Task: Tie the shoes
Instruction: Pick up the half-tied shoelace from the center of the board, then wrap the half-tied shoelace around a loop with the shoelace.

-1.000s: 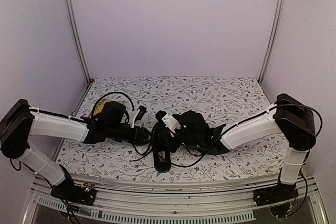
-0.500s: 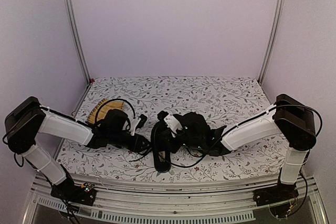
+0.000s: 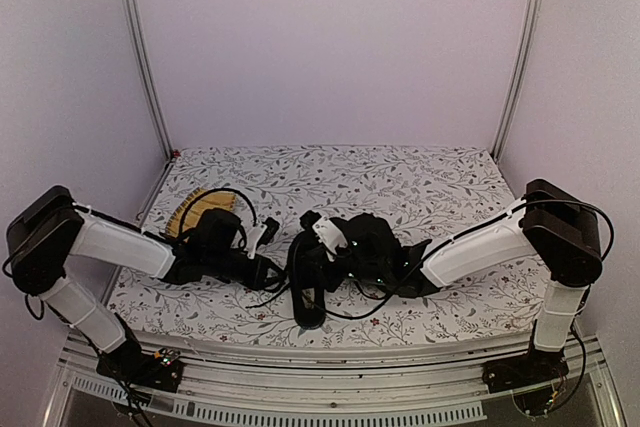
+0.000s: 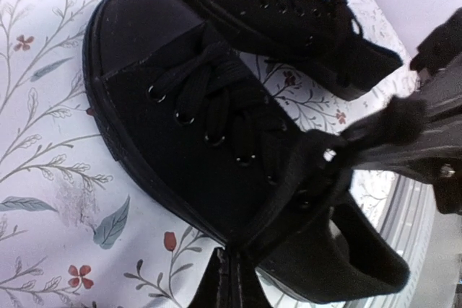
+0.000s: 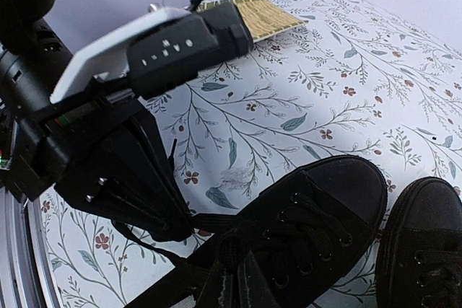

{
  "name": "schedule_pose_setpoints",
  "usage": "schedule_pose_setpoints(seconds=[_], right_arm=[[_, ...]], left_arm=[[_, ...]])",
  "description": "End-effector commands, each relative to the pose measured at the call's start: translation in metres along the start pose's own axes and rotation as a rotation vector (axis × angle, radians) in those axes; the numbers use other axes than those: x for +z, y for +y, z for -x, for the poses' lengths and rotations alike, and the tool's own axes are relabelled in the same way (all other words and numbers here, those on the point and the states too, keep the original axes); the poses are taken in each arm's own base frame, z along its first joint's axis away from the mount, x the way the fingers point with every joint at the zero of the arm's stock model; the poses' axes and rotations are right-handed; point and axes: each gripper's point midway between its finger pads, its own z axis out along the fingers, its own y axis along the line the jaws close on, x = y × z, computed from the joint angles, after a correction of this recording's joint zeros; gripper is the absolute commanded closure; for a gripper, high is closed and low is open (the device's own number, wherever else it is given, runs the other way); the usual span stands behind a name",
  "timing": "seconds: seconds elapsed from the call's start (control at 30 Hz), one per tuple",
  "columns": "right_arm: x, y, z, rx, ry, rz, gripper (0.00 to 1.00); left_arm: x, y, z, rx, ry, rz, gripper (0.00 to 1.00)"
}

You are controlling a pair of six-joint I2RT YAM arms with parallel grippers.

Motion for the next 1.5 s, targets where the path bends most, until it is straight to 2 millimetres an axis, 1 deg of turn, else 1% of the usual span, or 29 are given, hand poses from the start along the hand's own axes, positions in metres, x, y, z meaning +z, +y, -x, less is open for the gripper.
schedule_pose_setpoints(seconds=[0.0, 0.07, 0.13, 0.2, 0.3, 0.43, 0.57, 0.7, 0.77, 0.93, 1.0, 1.2, 1.3, 1.4, 1.47], right_arm=[[-0.011, -0.002, 0.029, 0.040, -0.073, 0.006, 0.98], [-0.012, -0.002, 0.030, 0.057, -0.076, 0.012, 0.98], [-0.013, -0.004, 0.031, 0.072, -0.076, 0.017, 0.98], [-0.014, -0.005, 0.034, 0.094, -0.073, 0.026, 0.98], [-0.014, -0.004, 0.035, 0.134, -0.062, 0.063, 0.98], [-0.016, 0.001, 0.039, 0.167, -0.063, 0.112, 0.98], [-0.017, -0.002, 0.043, 0.197, -0.067, 0.138, 0.98], [-0.019, -0.005, 0.047, 0.224, -0.072, 0.154, 0.98], [-0.019, -0.007, 0.048, 0.233, -0.074, 0.159, 0.98], [-0.019, -0.009, 0.048, 0.254, -0.079, 0.179, 0.98], [-0.019, -0.009, 0.050, 0.257, -0.083, 0.186, 0.98], [-0.019, -0.011, 0.051, 0.265, -0.090, 0.200, 0.98], [-0.019, -0.013, 0.052, 0.269, -0.092, 0.199, 0.98], [-0.020, -0.013, 0.053, 0.272, -0.093, 0.202, 0.98], [-0.020, -0.013, 0.052, 0.271, -0.093, 0.203, 0.98]], left_arm=[[-0.025, -0.012, 0.021, 0.023, -0.088, -0.011, 1.00], [-0.035, -0.016, 0.025, 0.027, -0.104, -0.009, 1.00], [-0.044, -0.020, 0.023, 0.016, -0.092, -0.011, 1.00], [-0.052, -0.030, 0.022, 0.001, -0.074, -0.045, 1.00], [-0.061, -0.062, 0.020, -0.029, -0.020, -0.165, 1.00], [-0.070, -0.111, 0.029, -0.040, -0.032, -0.287, 1.00], [-0.065, -0.137, 0.034, -0.116, -0.034, -0.359, 1.00], [-0.050, -0.156, 0.033, -0.163, -0.022, -0.392, 1.00], [-0.039, -0.162, 0.029, -0.162, -0.010, -0.392, 1.00], [-0.008, -0.157, 0.018, -0.173, 0.026, -0.313, 1.00], [-0.001, -0.158, 0.021, -0.168, 0.010, -0.297, 1.00], [0.004, -0.183, 0.044, -0.149, -0.080, -0.352, 1.00], [0.006, -0.188, 0.054, -0.158, -0.120, -0.373, 1.00], [0.009, -0.186, 0.053, -0.170, -0.125, -0.368, 1.00], [0.012, -0.178, 0.047, -0.183, -0.120, -0.340, 1.00]])
